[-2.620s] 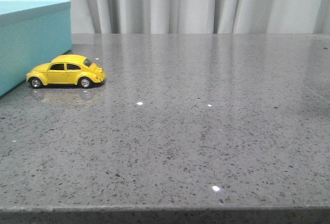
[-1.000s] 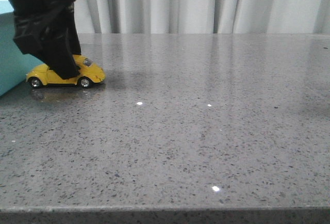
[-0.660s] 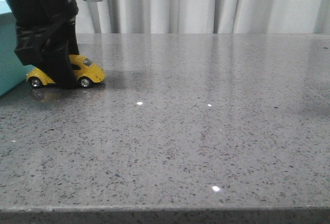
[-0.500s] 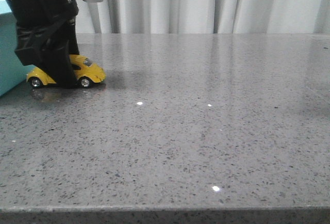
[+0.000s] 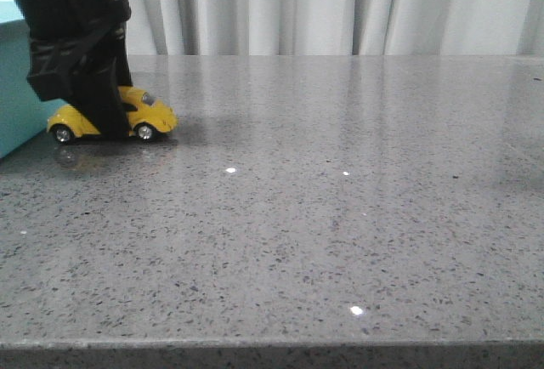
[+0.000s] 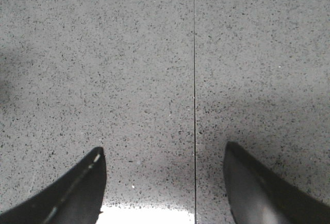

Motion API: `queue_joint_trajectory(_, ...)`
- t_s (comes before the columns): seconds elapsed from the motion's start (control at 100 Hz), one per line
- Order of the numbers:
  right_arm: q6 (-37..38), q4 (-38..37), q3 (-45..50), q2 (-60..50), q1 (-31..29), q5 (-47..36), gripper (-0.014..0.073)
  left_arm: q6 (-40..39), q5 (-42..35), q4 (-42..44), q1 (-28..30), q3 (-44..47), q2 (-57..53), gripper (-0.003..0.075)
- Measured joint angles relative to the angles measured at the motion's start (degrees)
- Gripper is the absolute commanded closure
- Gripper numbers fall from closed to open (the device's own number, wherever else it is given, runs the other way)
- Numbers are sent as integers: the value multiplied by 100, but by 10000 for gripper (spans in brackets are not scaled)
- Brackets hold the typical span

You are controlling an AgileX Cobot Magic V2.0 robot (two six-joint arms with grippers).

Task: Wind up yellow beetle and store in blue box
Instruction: 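Lift the car with the left gripper and release it inside the blue box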

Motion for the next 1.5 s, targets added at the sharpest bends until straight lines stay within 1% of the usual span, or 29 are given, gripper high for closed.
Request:
queue_joint_trajectory(0.18, 0, 9, 0, 0, 0, 0, 107, -616, 14, 0, 0, -752, 0, 499)
queue_joint_trajectory(0.41, 0, 9, 0, 0, 0, 0, 107, -2010, 27, 0, 87, -1775, -230, 499)
queue_joint_trajectory(0.56, 0, 9, 0, 0, 0, 0, 107, -2969, 27, -10, 483, -1999, -501, 499)
queue_joint_trajectory(0.77, 0, 9, 0, 0, 0, 0, 107, -4365, 365, 0, 1395, -1999, -663, 499)
queue_joint_trajectory(0.97, 0, 9, 0, 0, 0, 0, 107, -4918, 735, 0, 2203, -1825, -663, 499)
queue_joint_trajectory(1.15, 0, 9, 0, 0, 0, 0, 107, -5117, 738, 0, 2724, -1339, -663, 499)
queue_joint_trajectory(1.33, 0, 9, 0, 0, 0, 0, 107, -5199, 416, -11, 2984, -766, -663, 499)
queue_joint_trajectory(1.5, 0, 9, 0, 0, 0, 0, 107, -5211, -4, -58, 2995, -307, -663, 499)
